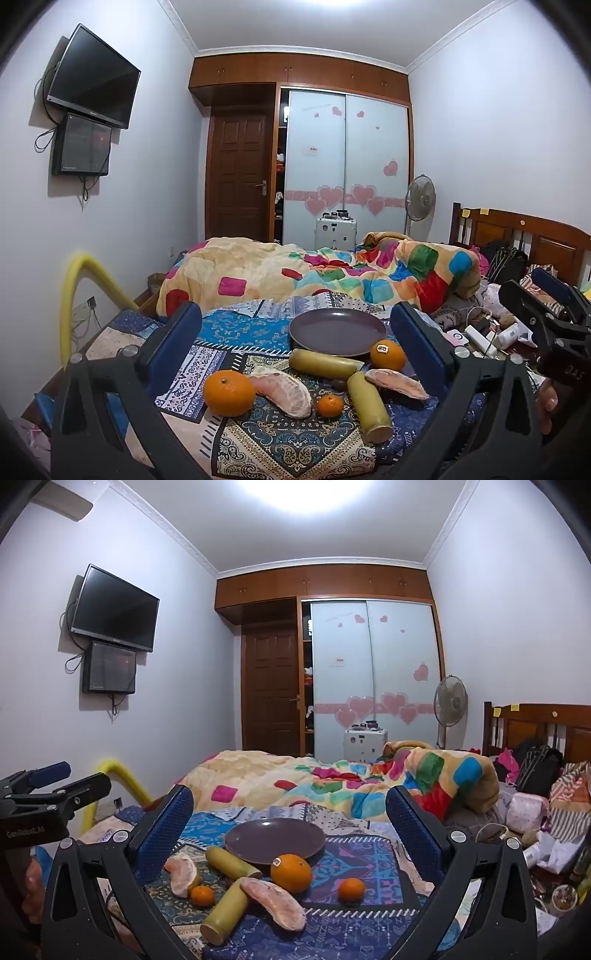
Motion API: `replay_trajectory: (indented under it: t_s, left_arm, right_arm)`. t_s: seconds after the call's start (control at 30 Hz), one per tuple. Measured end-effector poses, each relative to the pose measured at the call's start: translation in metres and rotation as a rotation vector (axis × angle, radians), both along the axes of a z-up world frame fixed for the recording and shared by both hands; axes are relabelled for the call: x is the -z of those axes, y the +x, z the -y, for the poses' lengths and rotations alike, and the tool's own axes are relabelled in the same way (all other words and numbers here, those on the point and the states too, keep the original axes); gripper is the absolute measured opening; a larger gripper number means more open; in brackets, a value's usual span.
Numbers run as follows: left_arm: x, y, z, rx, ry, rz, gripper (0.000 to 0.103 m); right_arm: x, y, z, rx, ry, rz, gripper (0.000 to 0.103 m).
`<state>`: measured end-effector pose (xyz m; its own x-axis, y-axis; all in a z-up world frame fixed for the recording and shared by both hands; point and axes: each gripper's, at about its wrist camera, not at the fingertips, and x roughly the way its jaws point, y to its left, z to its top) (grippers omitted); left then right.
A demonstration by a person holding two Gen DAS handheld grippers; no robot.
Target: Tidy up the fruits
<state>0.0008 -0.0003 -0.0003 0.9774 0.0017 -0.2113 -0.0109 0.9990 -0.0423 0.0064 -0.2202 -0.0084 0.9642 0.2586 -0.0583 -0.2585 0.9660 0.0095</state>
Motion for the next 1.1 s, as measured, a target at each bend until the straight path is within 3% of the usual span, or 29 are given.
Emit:
replay_trajectory:
  t_s: [0.43, 1.1]
  left_arm:
    - [-0.001, 0.019, -0.005, 0.016, -0.005, -0.006, 0.103]
    - [0.007, 0.006, -0.001, 0.009, -0.002, 0.001, 0.103]
  right_arm:
    - [0.0, 0.007, -0.008, 0.002, 0.0, -0.035, 0.103]
    - [0.008, 0.009, -0.006, -0.021, 0.021, -0.046, 0.103]
